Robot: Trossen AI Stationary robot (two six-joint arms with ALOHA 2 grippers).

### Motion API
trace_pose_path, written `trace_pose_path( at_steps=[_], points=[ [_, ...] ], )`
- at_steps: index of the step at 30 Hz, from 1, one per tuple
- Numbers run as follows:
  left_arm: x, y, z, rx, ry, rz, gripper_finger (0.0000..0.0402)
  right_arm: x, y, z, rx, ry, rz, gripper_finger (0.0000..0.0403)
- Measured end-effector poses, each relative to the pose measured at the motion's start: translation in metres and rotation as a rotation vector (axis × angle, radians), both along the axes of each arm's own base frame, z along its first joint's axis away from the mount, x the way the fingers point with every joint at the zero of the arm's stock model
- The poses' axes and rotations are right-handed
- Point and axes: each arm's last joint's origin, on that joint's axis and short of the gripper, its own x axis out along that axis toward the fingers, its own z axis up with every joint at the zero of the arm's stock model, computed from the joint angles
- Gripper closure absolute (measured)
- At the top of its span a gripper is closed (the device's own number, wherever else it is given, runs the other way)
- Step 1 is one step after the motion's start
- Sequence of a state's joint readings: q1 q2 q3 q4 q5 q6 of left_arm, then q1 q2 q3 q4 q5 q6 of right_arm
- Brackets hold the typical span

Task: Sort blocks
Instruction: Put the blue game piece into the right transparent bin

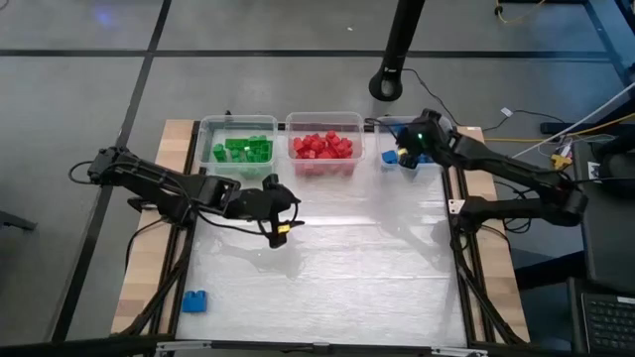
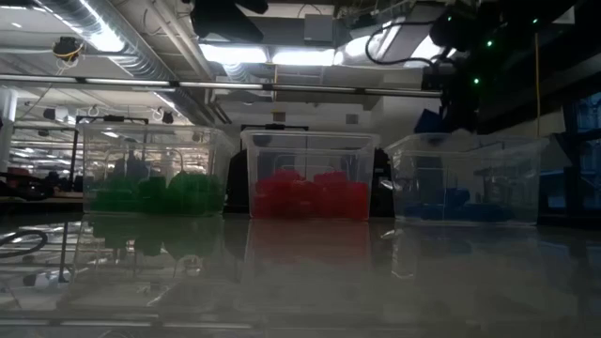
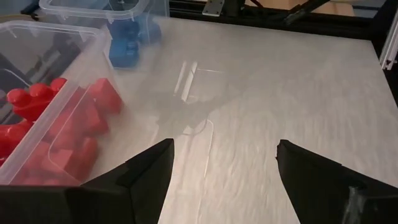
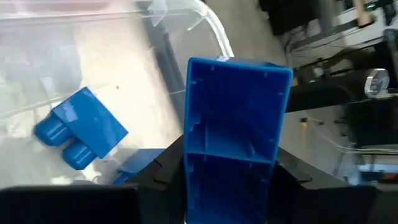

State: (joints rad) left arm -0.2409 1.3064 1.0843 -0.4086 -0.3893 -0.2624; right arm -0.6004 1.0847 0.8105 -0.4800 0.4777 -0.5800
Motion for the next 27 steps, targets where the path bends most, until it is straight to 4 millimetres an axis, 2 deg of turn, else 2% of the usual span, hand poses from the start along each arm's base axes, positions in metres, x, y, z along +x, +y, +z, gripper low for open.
trace_pose_path(
  at_steps=[6, 9, 15, 20, 23, 27],
  points=[
    [0.0, 0.0, 0.0, -0.013, -0.002, 0.008, 0.0133, -0.003, -0.01, -0.005, 0.062, -0.017, 0.011, 0.0261],
    [0.0, 0.0, 0.0, -0.015, -0.003, 0.01, 0.0133, -0.004, -0.009, -0.006, 0.079, -0.011, 0.012, 0.0246],
    [-0.001, -0.002, 0.0, 0.003, 0.001, -0.01, 0.0133, -0.009, -0.005, -0.012, 0.13, 0.041, -0.04, 0.0143],
    [-0.002, -0.008, 0.0, 0.011, 0.01, -0.034, 0.0133, -0.016, 0.0, -0.007, 0.126, 0.075, -0.032, 0.0065],
    [-0.006, -0.013, -0.003, 0.017, 0.048, -0.054, 0.0133, -0.015, 0.008, 0.003, 0.131, 0.046, 0.012, 0.0041],
    [-0.013, -0.024, -0.007, 0.001, 0.096, -0.076, 0.0133, -0.012, 0.029, 0.019, 0.117, -0.034, 0.119, 0.0028]
  ],
)
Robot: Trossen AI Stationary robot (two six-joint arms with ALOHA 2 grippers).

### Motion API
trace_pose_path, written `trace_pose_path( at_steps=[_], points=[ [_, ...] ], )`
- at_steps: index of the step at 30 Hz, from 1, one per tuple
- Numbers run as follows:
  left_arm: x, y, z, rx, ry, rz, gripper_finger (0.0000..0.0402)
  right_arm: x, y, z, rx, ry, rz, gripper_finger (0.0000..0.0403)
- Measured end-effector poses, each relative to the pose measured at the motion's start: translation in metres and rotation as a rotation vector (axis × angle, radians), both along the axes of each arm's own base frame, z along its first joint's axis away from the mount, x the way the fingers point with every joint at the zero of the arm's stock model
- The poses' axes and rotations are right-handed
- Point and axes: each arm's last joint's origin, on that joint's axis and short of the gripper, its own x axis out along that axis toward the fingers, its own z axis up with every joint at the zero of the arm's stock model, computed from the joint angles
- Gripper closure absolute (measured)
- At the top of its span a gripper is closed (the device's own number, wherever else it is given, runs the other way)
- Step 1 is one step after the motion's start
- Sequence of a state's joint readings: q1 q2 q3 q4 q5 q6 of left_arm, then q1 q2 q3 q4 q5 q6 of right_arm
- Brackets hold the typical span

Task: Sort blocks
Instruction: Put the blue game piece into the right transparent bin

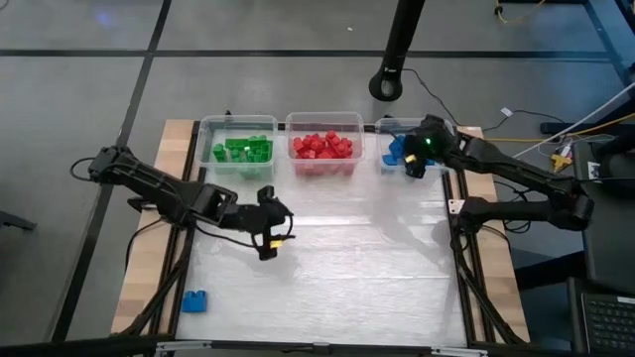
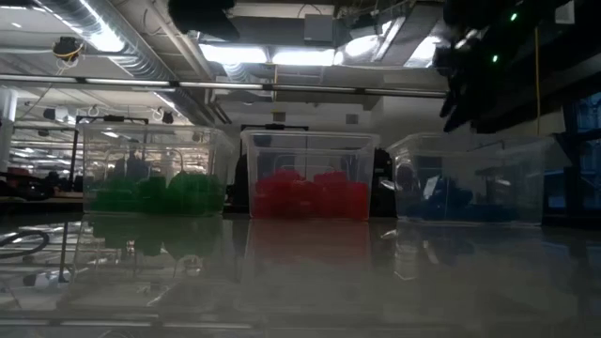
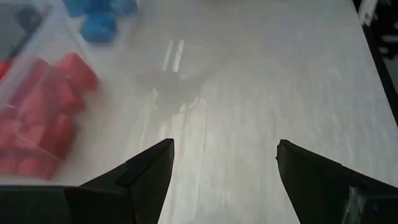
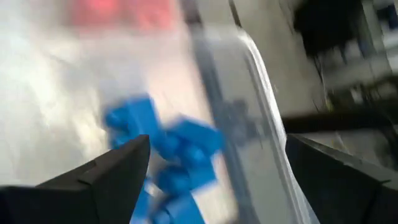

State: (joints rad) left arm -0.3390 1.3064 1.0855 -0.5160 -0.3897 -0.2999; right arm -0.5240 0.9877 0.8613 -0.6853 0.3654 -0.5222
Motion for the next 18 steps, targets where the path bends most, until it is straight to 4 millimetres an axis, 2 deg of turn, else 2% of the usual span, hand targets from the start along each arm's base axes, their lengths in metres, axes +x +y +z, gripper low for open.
trace_pose_path(
  at_steps=[7, 13, 18],
  points=[
    [-0.011, -0.023, -0.007, 0.009, 0.03, -0.092, 0.0133, 0.02, 0.052, 0.008, 0.052, -0.162, 0.284, 0.0027],
    [-0.012, -0.025, -0.014, -0.052, 0.028, -0.043, 0.0133, 0.048, 0.105, -0.014, 0.056, -0.298, 0.564, 0.0027],
    [-0.031, -0.045, -0.023, -0.152, 0.141, -0.041, 0.0133, 0.064, 0.142, -0.038, 0.06, -0.375, 0.731, 0.0026]
  ],
)
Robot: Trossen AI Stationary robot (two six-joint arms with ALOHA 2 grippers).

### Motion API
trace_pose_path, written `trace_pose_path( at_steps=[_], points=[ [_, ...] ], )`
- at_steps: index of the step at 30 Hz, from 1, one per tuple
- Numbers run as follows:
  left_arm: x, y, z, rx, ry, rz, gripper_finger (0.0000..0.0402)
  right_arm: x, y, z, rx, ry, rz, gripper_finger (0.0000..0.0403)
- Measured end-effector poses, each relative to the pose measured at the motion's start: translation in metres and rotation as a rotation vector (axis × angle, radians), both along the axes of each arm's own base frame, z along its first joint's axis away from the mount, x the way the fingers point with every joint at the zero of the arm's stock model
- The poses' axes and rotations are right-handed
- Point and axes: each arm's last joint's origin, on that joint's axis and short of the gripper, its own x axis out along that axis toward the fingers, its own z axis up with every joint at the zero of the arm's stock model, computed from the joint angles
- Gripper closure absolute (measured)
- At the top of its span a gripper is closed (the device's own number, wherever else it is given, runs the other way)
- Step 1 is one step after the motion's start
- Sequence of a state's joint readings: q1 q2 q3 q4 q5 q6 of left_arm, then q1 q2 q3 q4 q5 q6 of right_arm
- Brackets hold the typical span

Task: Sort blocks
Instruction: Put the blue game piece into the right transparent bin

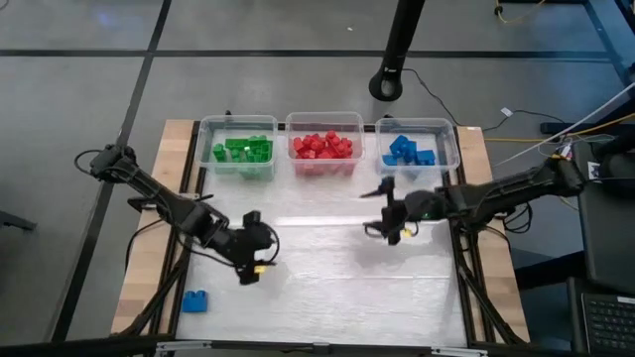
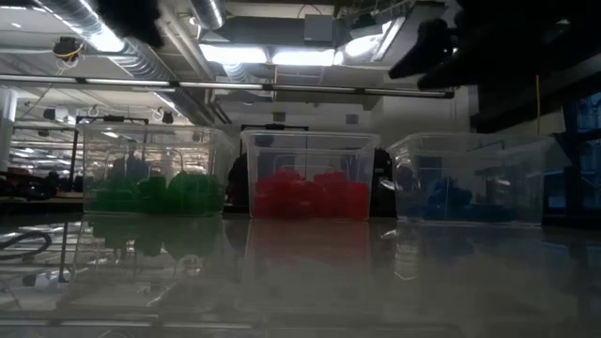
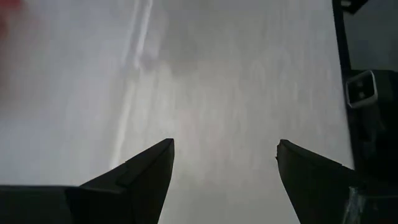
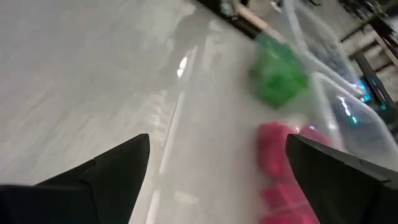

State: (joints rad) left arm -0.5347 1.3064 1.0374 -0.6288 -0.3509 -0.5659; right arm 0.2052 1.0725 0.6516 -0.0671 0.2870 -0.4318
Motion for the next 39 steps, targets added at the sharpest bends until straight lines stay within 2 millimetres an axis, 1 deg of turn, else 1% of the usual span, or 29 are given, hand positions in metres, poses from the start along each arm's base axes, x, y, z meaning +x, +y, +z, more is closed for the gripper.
trace_pose_path(
  at_steps=[4, 10, 15, 18, 21, 24, 30, 35, 39],
  points=[
    [-0.014, -0.02, -0.008, -0.077, 0.071, 0.046, 0.0133, 0.007, 0.015, -0.027, -0.051, 0.048, 0.034, 0.0026],
    [-0.028, -0.059, -0.031, -0.193, 0.171, 0.12, 0.0133, 0.023, 0.018, -0.056, -0.065, 0.122, 0.006, 0.0026],
    [-0.043, -0.096, -0.059, -0.335, 0.347, 0.218, 0.0148, 0.035, 0.022, -0.068, -0.057, 0.102, 0.005, 0.0026],
    [-0.055, -0.119, -0.076, -0.41, 0.463, 0.241, 0.0162, 0.041, 0.023, -0.074, -0.036, 0.085, -0.003, 0.0026],
    [-0.066, -0.136, -0.086, -0.469, 0.613, 0.29, 0.0175, 0.045, 0.024, -0.079, 0.004, 0.071, -0.024, 0.0026],
    [-0.081, -0.146, -0.09, -0.486, 0.717, 0.322, 0.0188, 0.048, 0.027, -0.082, 0.043, 0.056, -0.032, 0.0026],
    [-0.109, -0.156, -0.092, -0.47, 0.768, 0.385, 0.0208, 0.052, 0.045, -0.081, 0.085, -0.033, 0.026, 0.0026],
    [-0.126, -0.161, -0.095, -0.461, 0.74, 0.395, 0.0218, 0.051, 0.055, -0.076, 0.099, -0.085, 0.055, 0.0026],
    [-0.128, -0.156, -0.103, -0.405, 0.687, 0.384, 0.0224, 0.05, 0.059, -0.076, 0.102, -0.096, 0.058, 0.0026]
  ],
)
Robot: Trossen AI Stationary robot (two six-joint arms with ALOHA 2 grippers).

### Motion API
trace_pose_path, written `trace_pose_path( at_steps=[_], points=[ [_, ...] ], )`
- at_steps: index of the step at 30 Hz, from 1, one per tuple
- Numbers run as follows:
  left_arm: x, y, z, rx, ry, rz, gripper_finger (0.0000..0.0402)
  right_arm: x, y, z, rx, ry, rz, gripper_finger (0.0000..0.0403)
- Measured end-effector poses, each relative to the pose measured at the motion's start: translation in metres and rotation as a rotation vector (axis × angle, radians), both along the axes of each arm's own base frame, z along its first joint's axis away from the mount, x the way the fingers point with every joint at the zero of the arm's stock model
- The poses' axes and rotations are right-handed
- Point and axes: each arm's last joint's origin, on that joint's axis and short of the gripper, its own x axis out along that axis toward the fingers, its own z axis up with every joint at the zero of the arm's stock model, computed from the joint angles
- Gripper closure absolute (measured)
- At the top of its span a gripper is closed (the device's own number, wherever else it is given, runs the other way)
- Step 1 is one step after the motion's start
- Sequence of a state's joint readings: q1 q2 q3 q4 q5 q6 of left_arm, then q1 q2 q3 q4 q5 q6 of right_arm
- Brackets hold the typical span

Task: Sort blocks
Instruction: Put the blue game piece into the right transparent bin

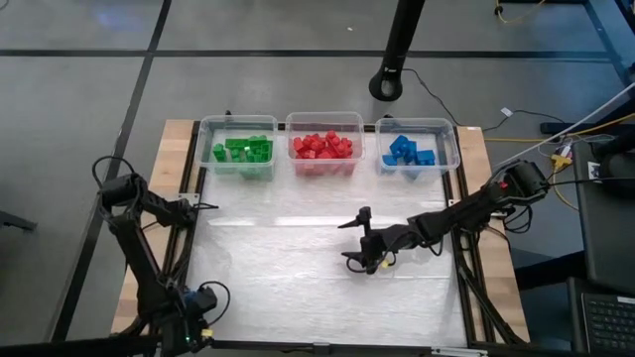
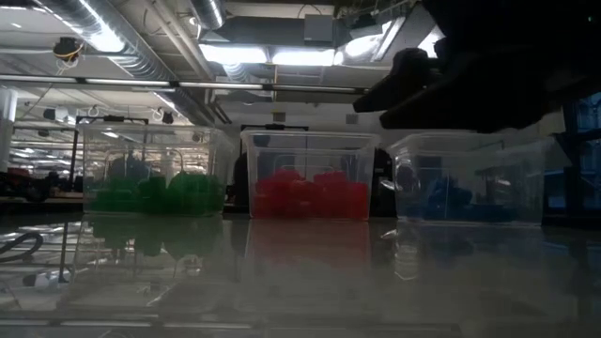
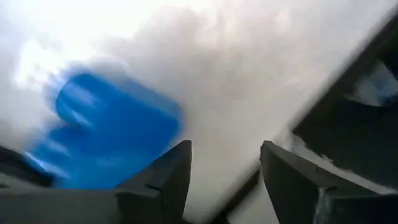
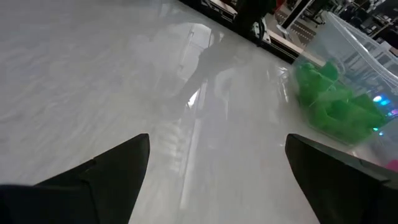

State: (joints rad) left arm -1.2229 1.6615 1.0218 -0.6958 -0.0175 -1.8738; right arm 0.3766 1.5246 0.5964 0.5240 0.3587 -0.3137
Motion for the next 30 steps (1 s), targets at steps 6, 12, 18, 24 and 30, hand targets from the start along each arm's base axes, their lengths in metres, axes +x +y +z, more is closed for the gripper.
trace_pose_path(
  at_steps=[6, 12, 18, 24, 30],
  points=[
    [0.007, 0.019, -0.01, 0.152, -0.051, -0.109, 0.0231, -0.001, 0.001, 0.0, 0.015, 0.001, -0.017, 0.0026],
    [0.014, 0.05, -0.017, 0.378, 0.036, -0.148, 0.0239, -0.001, 0.003, 0.0, 0.017, 0.001, -0.012, 0.0026],
    [0.03, 0.062, 0.004, 0.478, 0.106, -0.184, 0.0257, -0.001, 0.003, 0.0, 0.031, 0.0, -0.017, 0.0026],
    [0.037, 0.067, 0.016, 0.509, 0.128, -0.122, 0.0268, -0.002, 0.003, -0.001, 0.028, 0.007, -0.018, 0.0026],
    [0.038, 0.066, 0.012, 0.492, 0.113, -0.082, 0.0265, -0.003, 0.002, -0.004, 0.016, 0.036, -0.018, 0.0026]
  ],
)
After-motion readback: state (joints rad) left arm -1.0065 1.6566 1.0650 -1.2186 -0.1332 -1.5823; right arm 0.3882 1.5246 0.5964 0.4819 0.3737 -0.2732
